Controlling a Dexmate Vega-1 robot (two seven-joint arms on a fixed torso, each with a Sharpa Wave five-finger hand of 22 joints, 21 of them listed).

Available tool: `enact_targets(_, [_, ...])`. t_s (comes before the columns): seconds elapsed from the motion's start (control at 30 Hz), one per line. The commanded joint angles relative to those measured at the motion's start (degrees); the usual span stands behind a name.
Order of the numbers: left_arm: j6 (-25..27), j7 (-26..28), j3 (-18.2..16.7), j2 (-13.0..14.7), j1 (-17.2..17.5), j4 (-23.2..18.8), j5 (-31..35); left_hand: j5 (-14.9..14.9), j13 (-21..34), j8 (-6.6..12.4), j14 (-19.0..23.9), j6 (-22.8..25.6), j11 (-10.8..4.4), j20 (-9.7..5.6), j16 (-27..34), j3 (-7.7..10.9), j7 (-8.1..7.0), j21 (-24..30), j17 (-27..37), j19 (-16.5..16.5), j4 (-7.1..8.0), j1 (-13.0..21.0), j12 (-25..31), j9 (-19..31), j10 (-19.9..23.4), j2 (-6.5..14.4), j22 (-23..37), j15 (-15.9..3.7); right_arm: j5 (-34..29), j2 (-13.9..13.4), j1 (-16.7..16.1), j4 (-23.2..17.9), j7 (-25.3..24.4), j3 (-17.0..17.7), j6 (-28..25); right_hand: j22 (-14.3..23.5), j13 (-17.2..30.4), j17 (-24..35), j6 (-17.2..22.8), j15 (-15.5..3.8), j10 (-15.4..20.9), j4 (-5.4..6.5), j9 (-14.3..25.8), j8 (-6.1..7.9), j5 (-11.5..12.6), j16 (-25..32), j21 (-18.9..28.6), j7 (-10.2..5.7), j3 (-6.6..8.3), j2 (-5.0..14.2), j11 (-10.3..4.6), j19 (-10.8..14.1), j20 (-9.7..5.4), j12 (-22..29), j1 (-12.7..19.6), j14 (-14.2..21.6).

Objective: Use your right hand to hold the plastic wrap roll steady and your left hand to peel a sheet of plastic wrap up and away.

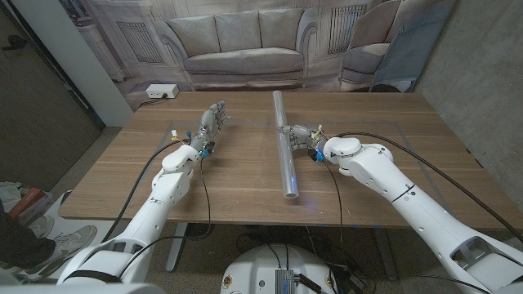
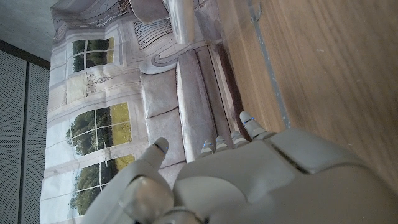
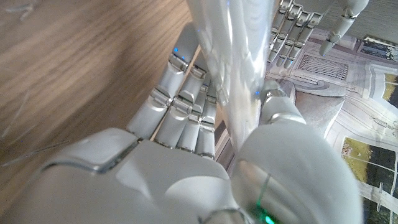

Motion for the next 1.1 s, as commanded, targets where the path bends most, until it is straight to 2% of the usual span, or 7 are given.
enact_targets(0.03, [0.1, 0.5, 0.3, 0.3, 0.7, -1.2, -0.4, -0.2, 0.3, 0.09, -1.4, -0.1, 0.02, 0.17, 0.4, 0.51, -0.21, -0.1, 0.1, -0.2, -0.13, -0.1, 0.4, 0.1, -0.1, 4.5, 0.2, 0.1, 6.9, -1.0, -1.1, 2.3, 3.2, 1.8, 6.7, 0.2, -0.2, 0.0, -0.4, -0.43, 0.8, 6.19, 0.5, 0.59, 0.6, 0.3, -0.2, 0.14, 6.92, 9.14, 0.52, 1.6, -2.1, -0.5, 8.8, 0.6])
enact_targets(0.3, [0.1, 0.5, 0.6, 0.7, 1.2, -2.1, -0.8, -0.2, 0.3, 0.11, -1.3, 0.0, -0.03, 0.16, 0.4, 0.52, -0.23, -0.1, 0.1, -0.2, -0.13, -0.1, 0.4, 0.1, -0.1, 4.5, 0.2, 0.13, 10.5, -1.7, -1.0, 3.7, 6.4, 2.1, 8.3, 1.6, -1.2, -0.2, -0.8, -0.47, 2.0, 6.04, 0.6, 0.92, 1.2, 0.5, 1.4, 0.26, 7.8, 9.77, 0.71, 4.1, -2.77, -1.4, 9.1, 2.9])
enact_targets(0.53, [0.2, 0.7, 0.8, 0.9, 1.6, -2.7, -1.1, -0.2, 0.3, 0.11, -1.3, 0.0, 0.05, 0.15, 0.4, 0.54, -0.22, -0.2, 0.1, -0.2, -0.12, -0.1, 0.4, 0.1, -0.1, 4.5, 0.2, 0.16, 17.2, -1.0, -0.8, 6.2, 11.6, 4.1, 7.8, 5.0, -2.2, -0.3, -0.9, -0.27, 3.2, 5.72, 0.2, 1.25, 1.9, 0.2, 5.8, 0.23, 8.87, 10.38, 0.77, 7.0, -3.19, -2.5, 9.5, 6.5])
enact_targets(0.73, [0.0, 0.6, 0.8, 1.0, 2.1, -3.2, -1.6, -0.2, 0.3, 0.1, -1.4, 0.0, 0.06, 0.22, 0.4, 0.55, -0.13, -0.3, 0.1, -0.1, -0.13, -0.1, 0.4, 0.1, -0.1, 4.5, 0.2, 0.19, 19.0, -0.9, -1.0, 6.0, 12.1, 4.7, 7.4, 6.1, -2.4, -0.3, -0.8, -0.32, 4.4, 5.67, 0.2, 1.43, 2.2, 0.0, 6.8, 0.35, 9.29, 10.35, 0.53, 6.3, -3.17, -2.5, 9.6, 7.7])
enact_targets(1.1, [0.4, 1.3, 1.1, 1.8, 2.9, -4.7, -2.0, -0.2, 0.3, 0.1, -1.3, 0.0, 0.0, 0.16, 0.4, 0.58, -0.17, -0.4, 0.1, -0.1, -0.14, -0.1, 0.4, 0.1, -0.1, 4.5, 0.2, 0.16, 22.5, 0.3, -1.5, 8.3, 16.5, 5.6, 9.6, 7.6, -2.6, -0.2, -0.8, -0.38, 5.5, 5.69, 0.1, 1.56, 2.5, -0.2, 8.2, 0.41, 9.69, 10.39, 0.25, 6.0, -3.2, -2.6, 9.5, 9.0])
